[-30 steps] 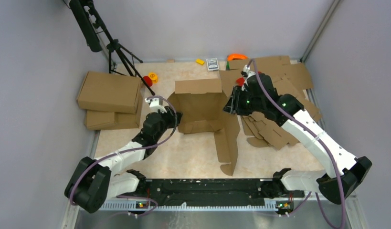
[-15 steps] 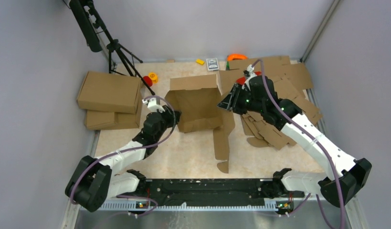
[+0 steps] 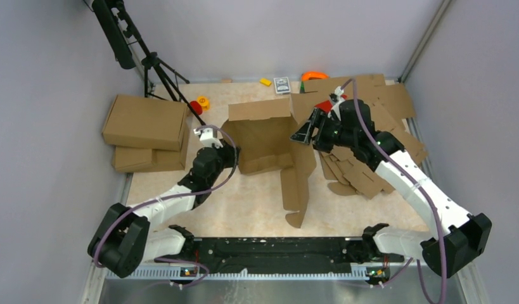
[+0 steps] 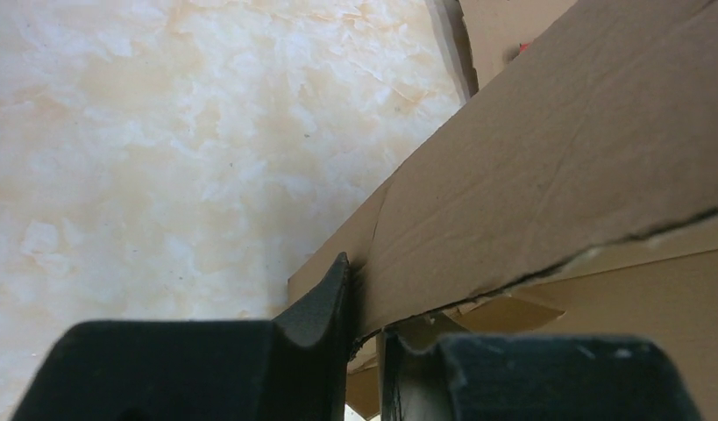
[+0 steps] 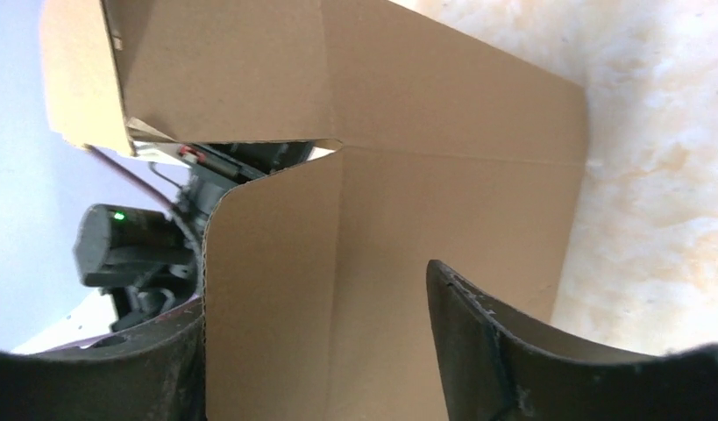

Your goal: Fold the paper box

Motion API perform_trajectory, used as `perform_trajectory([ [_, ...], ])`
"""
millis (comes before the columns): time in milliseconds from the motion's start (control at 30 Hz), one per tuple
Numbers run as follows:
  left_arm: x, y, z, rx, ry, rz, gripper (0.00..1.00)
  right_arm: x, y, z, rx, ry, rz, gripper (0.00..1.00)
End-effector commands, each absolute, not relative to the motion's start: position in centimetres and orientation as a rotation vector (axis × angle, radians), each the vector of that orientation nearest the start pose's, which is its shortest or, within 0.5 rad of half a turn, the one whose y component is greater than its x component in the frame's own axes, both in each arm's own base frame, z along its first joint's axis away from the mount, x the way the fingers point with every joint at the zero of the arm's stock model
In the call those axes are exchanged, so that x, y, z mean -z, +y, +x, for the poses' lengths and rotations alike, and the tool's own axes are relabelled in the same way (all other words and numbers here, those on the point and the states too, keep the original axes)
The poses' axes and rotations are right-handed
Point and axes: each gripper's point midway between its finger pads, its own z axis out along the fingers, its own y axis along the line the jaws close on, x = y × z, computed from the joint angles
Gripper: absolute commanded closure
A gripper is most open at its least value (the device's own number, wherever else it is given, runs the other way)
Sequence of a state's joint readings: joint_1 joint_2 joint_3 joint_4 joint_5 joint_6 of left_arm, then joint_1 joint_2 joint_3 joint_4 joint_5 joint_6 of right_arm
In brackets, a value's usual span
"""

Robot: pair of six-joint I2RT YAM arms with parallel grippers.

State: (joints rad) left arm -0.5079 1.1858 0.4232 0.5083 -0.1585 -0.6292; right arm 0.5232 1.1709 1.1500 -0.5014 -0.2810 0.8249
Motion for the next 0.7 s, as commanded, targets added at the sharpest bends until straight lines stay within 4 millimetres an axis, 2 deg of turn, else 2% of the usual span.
perform_trajectory([
  [0, -16.9, -18.1, 33.2, 0.628, 1.752, -0.117, 0.94, -27.4, 22.0, 25.9, -0.942, 2.275, 0.072, 0.29],
  [67, -16.9, -17.9, 33.1, 0.583, 1.742, -0.051, 0.95, -27.9, 21.6, 25.7, -0.926, 2.267, 0.043, 0.15],
  [133, -16.8, -17.8, 33.1, 0.559, 1.743, -0.013, 0.96, -29.1, 21.5, 25.6, -0.927, 2.235, 0.013, 0.11],
  [433, -15.9, -18.0, 33.3, 0.536, 1.769, 0.019, 0.96, -36.0, 18.4, 26.7, -0.913, 1.982, 0.026, 0.09],
  [500, -15.9, -18.0, 33.3, 0.536, 1.770, 0.025, 0.96, -36.4, 17.6, 27.2, -0.894, 1.971, 0.058, 0.09],
  [667, -15.9, -18.1, 33.2, 0.536, 1.760, 0.048, 0.97, -35.8, 14.1, 29.6, -0.799, 1.909, 0.256, 0.11],
])
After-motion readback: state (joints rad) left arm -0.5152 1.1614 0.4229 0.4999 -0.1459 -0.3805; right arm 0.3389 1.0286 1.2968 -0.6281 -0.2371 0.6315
